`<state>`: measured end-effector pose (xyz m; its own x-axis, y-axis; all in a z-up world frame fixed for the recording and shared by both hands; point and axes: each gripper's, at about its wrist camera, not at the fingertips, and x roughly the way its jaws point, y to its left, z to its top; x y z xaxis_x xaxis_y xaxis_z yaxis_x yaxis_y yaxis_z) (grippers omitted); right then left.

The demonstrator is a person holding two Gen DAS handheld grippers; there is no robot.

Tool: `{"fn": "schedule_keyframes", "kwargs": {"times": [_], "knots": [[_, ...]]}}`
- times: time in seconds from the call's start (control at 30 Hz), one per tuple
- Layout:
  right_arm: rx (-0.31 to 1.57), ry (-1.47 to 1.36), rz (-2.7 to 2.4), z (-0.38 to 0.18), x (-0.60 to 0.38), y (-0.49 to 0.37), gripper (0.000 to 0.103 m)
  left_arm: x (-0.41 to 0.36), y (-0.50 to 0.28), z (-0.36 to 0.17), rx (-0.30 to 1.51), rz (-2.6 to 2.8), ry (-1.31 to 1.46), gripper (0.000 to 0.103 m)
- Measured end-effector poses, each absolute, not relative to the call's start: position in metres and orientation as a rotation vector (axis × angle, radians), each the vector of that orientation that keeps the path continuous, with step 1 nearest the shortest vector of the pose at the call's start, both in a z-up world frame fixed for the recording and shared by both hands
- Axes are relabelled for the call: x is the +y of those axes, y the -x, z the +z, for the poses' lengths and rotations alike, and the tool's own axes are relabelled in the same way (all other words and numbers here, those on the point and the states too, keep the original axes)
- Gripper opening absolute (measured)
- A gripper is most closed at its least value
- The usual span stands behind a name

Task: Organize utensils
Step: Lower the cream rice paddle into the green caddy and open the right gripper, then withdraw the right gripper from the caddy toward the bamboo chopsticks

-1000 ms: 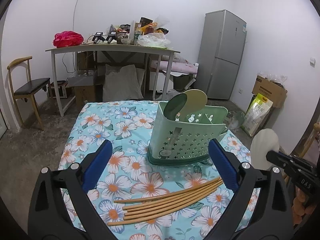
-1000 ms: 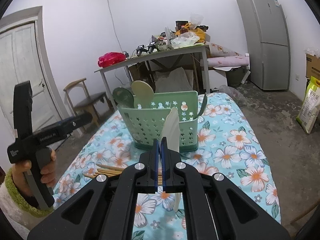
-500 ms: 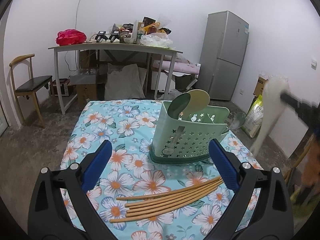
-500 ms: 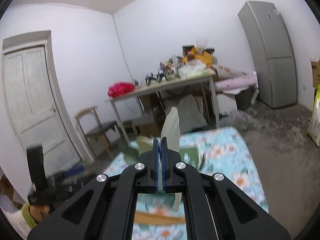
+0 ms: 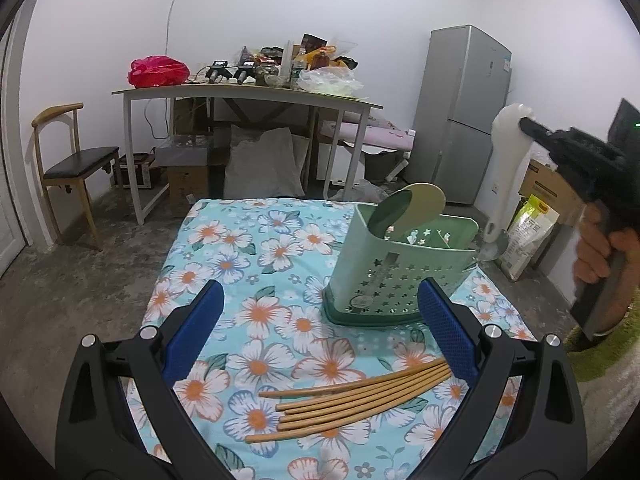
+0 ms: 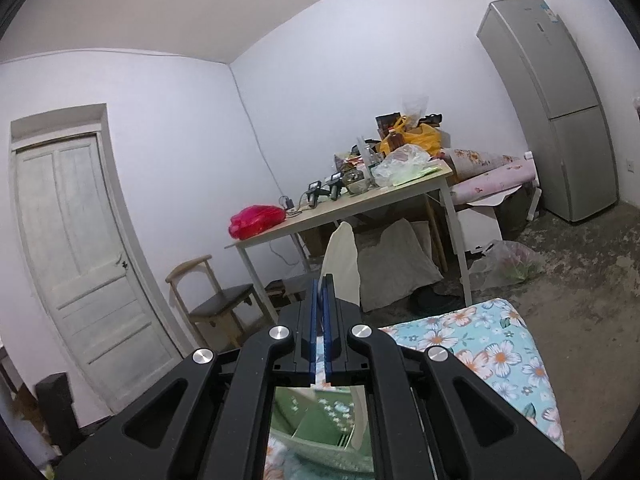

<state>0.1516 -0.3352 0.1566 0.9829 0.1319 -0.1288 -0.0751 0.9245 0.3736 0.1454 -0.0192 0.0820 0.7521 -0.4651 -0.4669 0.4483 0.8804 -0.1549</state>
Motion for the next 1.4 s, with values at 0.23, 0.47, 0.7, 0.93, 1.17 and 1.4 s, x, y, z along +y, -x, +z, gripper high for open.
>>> {"fn": "schedule_keyframes", "kwargs": {"times": [0.23,0.47,0.7,0.93,1.17,1.4], "knots": [[0.224,-0.371,0.030,0.114,-0.338,-0.188,0.003,-0.014,-0.148,0.080,0.527,-0.487,0.043,0.094],[0.264,-0.376,0.010,0.099,-0.344,-0.186,0.025,-0.013,-0.149,0.078,0.533,-0.488,0.047,0.094],[0.219,-0.388,0.008,0.117,-0.353,-0.169,0.041,-0.013,-0.150,0.075,0.538,-0.495,0.057,0.094],[0.181,-0.415,0.006,0.131,-0.359,-0.143,0.044,-0.014,-0.151,0.074,0.538,-0.494,0.057,0.094],[0.196,-0.335,0.079,0.140,-0.328,-0.104,0.059,-0.012,-0.150,0.071,0.543,-0.486,0.066,0.094],[0.363,-0.283,0.155,0.104,-0.289,-0.079,0.072,-0.009,-0.148,0.064,0.561,-0.477,0.068,0.094]]}}
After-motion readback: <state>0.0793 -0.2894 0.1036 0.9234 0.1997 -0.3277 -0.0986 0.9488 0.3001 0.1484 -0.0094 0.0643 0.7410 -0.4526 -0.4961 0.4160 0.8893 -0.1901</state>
